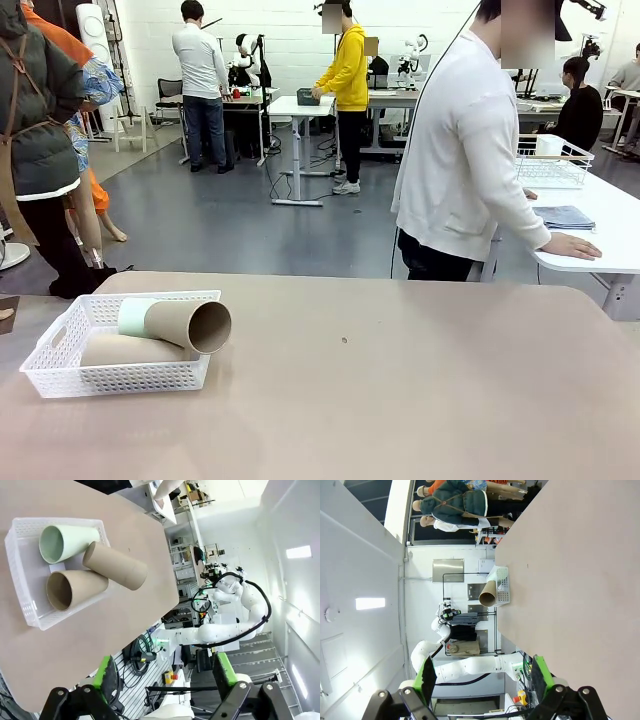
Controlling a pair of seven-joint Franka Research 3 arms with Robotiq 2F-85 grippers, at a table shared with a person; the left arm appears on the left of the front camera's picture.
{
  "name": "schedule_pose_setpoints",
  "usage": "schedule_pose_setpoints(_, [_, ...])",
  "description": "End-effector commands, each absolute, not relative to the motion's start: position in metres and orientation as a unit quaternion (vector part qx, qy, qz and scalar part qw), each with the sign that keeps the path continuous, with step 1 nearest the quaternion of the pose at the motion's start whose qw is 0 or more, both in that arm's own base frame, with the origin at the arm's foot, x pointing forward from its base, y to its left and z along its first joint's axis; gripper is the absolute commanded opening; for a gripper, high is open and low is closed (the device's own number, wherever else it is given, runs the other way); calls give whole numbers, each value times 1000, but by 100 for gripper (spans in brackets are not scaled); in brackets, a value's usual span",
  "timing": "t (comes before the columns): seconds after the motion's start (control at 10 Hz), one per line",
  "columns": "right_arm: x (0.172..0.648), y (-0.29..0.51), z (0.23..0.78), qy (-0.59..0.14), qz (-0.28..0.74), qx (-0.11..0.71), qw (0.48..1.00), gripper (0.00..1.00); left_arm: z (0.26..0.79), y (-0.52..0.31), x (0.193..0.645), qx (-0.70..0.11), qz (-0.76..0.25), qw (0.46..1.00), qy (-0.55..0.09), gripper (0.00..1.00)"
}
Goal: Clean and organize the cups into the basket.
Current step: Move the Organizing basket back to the left side of the table.
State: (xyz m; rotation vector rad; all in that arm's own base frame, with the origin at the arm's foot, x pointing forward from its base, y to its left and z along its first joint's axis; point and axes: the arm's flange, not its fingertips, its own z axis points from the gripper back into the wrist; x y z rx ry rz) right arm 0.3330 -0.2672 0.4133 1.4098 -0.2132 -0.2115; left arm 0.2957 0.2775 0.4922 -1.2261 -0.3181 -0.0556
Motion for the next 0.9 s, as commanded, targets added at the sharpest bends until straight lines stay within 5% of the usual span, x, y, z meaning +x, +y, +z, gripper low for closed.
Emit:
schedule_pose_setpoints(0.0, [332, -265, 413, -99, -98, 645, 752, 100, 491, 278, 296, -572, -31, 804, -158, 100])
schedule_pose_setpoints(0.8, [332, -265, 413, -99, -98, 645, 752, 100, 491, 278, 296, -572, -31, 804, -158, 100])
